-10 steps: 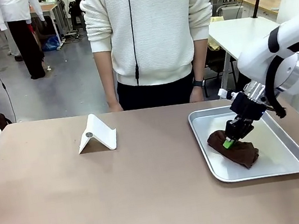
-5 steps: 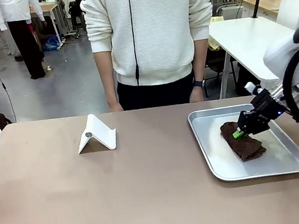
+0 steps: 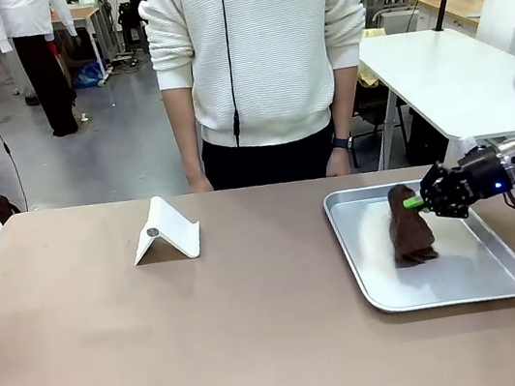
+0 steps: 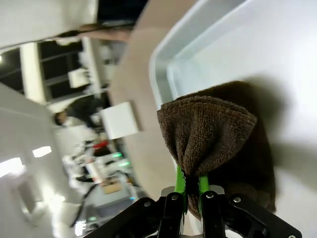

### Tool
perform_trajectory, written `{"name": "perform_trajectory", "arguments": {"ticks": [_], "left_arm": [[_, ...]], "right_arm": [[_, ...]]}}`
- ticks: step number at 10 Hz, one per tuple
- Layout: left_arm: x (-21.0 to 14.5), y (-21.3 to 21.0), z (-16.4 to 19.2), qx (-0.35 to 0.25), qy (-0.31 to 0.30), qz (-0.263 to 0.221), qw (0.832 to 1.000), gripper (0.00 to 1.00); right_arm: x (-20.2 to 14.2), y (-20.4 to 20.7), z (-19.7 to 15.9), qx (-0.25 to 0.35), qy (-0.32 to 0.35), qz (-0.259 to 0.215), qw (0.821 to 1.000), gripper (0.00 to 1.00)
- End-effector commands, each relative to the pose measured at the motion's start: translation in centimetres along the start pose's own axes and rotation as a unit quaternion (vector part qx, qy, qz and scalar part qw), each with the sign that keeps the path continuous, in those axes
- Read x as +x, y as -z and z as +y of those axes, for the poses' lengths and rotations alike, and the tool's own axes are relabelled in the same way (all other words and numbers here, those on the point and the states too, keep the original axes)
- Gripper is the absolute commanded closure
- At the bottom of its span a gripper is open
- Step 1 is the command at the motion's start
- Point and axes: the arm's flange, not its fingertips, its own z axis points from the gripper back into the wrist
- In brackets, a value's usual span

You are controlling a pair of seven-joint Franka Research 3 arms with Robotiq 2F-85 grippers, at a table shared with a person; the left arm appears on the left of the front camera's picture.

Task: Clean the surface of the table.
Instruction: Clean the area not pointed to by the person.

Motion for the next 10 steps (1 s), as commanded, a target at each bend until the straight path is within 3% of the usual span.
{"name": "perform_trajectory", "arguments": {"ticks": [1,2,4,6,10], "left_arm": [[-0.3,0.3,-0.4,-0.001,0.002,-0.003,1.0,0.8],[-0.3,0.3,-0.4,-0.001,0.002,-0.003,1.0,0.8],[-0.3,0.3,-0.4,-0.001,0.002,-0.003,1.0,0.8],[-0.3,0.3,-0.4,-0.001,0.002,-0.003,1.0,0.8],[-0.3,0.3,-0.4,-0.001,0.002,-0.003,1.0,0.8]], "right_arm": [[-1.2,-2.4,0.4,0.11,0.03,0.001,0.993,0.89],[-1.9,-4.0,0.9,0.171,0.065,0.032,0.983,0.89],[-3.9,-7.4,1.9,0.228,0.091,0.072,0.967,0.89],[-6.4,-11.1,2.6,0.229,0.072,0.111,0.964,0.89],[-7.3,-17.4,-0.7,0.237,0.043,0.086,0.967,0.89]]}}
